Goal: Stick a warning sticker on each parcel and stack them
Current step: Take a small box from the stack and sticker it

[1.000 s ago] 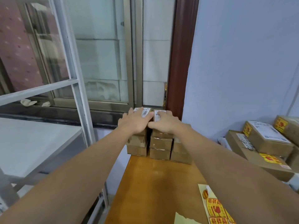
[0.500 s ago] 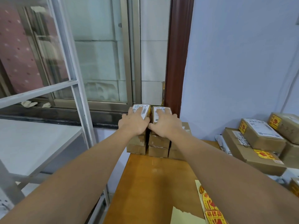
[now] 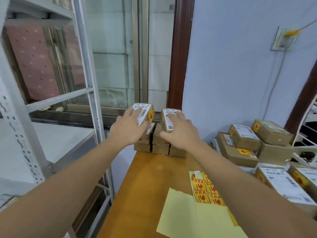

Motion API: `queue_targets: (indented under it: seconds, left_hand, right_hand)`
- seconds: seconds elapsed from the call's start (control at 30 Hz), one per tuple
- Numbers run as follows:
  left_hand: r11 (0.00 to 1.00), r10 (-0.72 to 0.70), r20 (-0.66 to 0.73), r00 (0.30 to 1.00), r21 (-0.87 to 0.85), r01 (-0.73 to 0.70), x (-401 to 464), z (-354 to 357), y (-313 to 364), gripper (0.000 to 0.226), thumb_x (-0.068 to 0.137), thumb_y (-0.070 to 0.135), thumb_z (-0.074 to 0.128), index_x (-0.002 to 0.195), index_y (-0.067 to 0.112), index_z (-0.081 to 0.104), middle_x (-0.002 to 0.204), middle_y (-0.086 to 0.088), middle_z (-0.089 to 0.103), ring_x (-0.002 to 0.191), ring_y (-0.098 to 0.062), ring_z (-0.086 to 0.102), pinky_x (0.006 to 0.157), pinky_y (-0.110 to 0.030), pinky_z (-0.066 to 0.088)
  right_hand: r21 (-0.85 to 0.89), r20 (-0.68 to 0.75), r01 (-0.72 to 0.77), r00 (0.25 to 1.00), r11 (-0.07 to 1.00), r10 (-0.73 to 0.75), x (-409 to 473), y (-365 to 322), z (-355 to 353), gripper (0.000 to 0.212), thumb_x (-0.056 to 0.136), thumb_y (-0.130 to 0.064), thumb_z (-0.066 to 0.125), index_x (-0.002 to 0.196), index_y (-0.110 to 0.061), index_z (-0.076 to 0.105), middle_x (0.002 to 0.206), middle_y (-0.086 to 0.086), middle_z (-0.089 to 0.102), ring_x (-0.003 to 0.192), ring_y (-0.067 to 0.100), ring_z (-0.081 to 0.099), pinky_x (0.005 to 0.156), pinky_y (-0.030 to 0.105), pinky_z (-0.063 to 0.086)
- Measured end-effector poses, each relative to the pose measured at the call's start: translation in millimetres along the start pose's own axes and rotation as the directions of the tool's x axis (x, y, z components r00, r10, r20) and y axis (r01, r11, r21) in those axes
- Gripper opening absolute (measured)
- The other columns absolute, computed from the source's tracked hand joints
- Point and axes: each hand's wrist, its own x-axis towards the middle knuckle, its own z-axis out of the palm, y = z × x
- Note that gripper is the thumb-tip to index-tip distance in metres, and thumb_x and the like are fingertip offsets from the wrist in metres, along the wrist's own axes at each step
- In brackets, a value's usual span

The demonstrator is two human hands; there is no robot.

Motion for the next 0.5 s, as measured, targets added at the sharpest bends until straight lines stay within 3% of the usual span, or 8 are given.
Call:
queue_targets:
  seconds: [0.27,0.5]
  left_hand:
    - [0.999,0.014,0.011,1.000,0.041,-0.014,-107.6,10.3,-1.7,0.070,0.099,0.065,0.037,0.161,0.037,0.019,0.171,0.004,0.012,0.144,-0.035,0.035,0.106,-0.050,0.042]
    - [0.999,-0.028,0.074,0.997,0.043,0.025,-166.0,35.0,3.3,0.069,0.100,0.065,0.037,0.160,0.036,0.020,0.170,0.003,0.015,0.143,-0.033,0.035,0.107,-0.051,0.043]
  right_hand:
    - [0.025,0.086,-0.031,0.996,0.999,0.029,-96.7,-5.5,-4.9,0.083,0.079,-0.065,0.055,0.154,-0.037,0.030,0.164,-0.005,0.020,0.138,0.031,0.038,0.103,0.045,0.042]
    - [0.000,0.211,-0.067,0.975,0.998,0.065,-156.0,2.5,26.5,0.086,0.080,-0.065,0.056,0.156,-0.037,0.026,0.167,-0.003,0.014,0.138,0.034,0.037,0.101,0.043,0.042]
